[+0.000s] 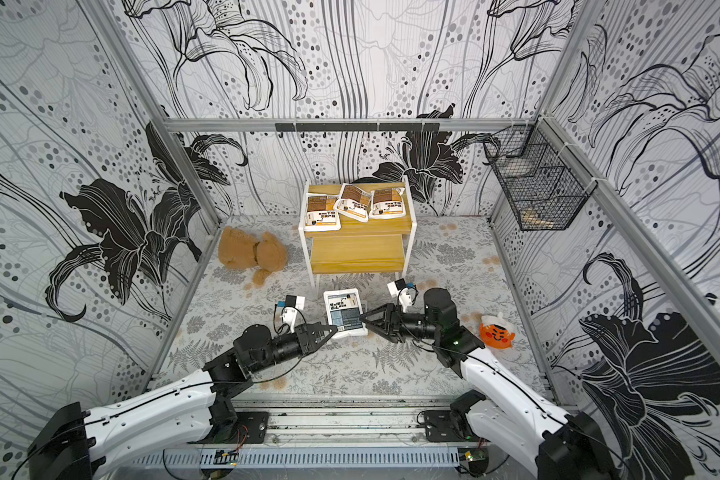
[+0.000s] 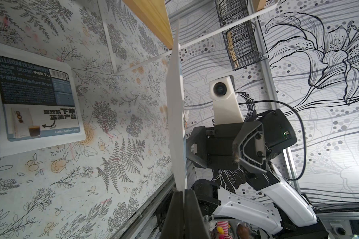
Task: Place the bagged coffee beans on the shelf by color
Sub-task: Pick up the bagged coffee beans at the center of the board.
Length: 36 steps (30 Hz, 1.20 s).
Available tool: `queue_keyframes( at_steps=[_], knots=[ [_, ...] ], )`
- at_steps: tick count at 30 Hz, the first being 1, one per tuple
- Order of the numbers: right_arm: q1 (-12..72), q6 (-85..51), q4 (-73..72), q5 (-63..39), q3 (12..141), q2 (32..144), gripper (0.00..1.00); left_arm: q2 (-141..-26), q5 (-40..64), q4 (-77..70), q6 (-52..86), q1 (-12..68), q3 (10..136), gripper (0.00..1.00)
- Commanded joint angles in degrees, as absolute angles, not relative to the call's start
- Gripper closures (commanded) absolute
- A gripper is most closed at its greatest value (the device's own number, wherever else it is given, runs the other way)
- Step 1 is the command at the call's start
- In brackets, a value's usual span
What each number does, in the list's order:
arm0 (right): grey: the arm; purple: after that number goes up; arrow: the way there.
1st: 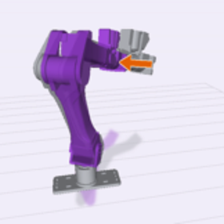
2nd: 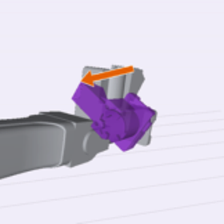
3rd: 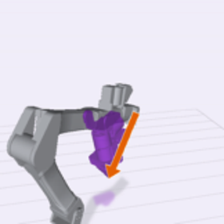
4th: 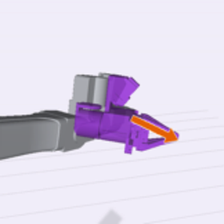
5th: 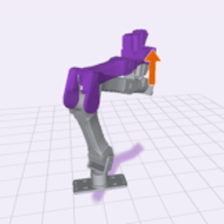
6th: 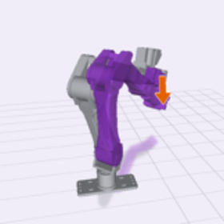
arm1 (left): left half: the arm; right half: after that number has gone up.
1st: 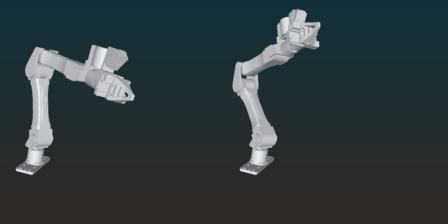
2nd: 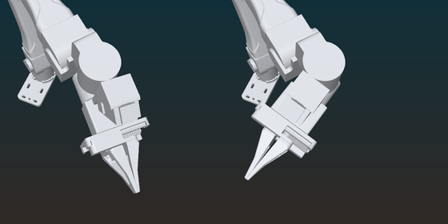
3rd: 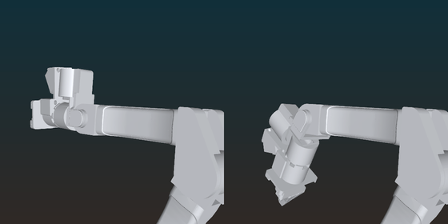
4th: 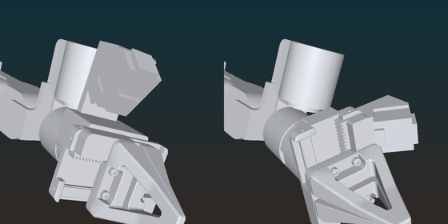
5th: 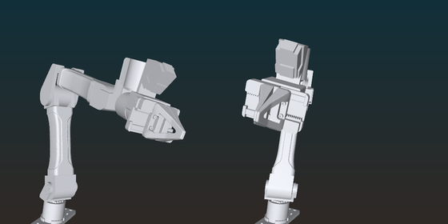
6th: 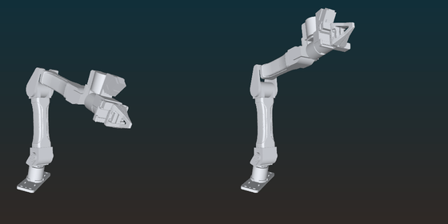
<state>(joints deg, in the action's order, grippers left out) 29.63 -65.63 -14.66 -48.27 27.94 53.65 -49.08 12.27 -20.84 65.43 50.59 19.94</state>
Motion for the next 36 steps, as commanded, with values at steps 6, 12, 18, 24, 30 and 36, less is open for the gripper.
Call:
queue_keyframes(
  at_steps=[6, 12, 18, 24, 30, 36],
  knots=[
    [31.35, -66.01, -15.06, -48.87, 28.67, 54.76, 0.35, -48.16, 14.26, -21.05, 63.8, 48.98, 23.06, 1.0],
    [31.44, -64.72, -12.87, -49.51, 30.39, 55.76, 0.35, -48.74, 16.55, -20.07, 63.39, 47.21, 24.47, 1.0],
    [31.55, -65.01, -13.59, -48.7, 29.67, 56.31, 0.35, -48.75, 17.64, -19.0, 63.11, 46.67, 25.36, 1.0],
    [31.9, -68.37, -19.66, -48.17, 28.84, 55.64, 0.38, -47.5, 17.54, -20.42, 64.26, 46.66, 22.78, 1.0],
    [34.7, -71.62, -25.47, -47.4, 28.75, 56.23, 0.43, -46.5, 16.99, -22.05, 65.02, 46.63, 20.42, 1.0],
    [35.6, -71.56, -24.69, -46.04, 28.68, 55.3, 0.49, -46.42, 16.52, -21.17, 64.27, 46.6, 20.1, 1.0]
  ],
)
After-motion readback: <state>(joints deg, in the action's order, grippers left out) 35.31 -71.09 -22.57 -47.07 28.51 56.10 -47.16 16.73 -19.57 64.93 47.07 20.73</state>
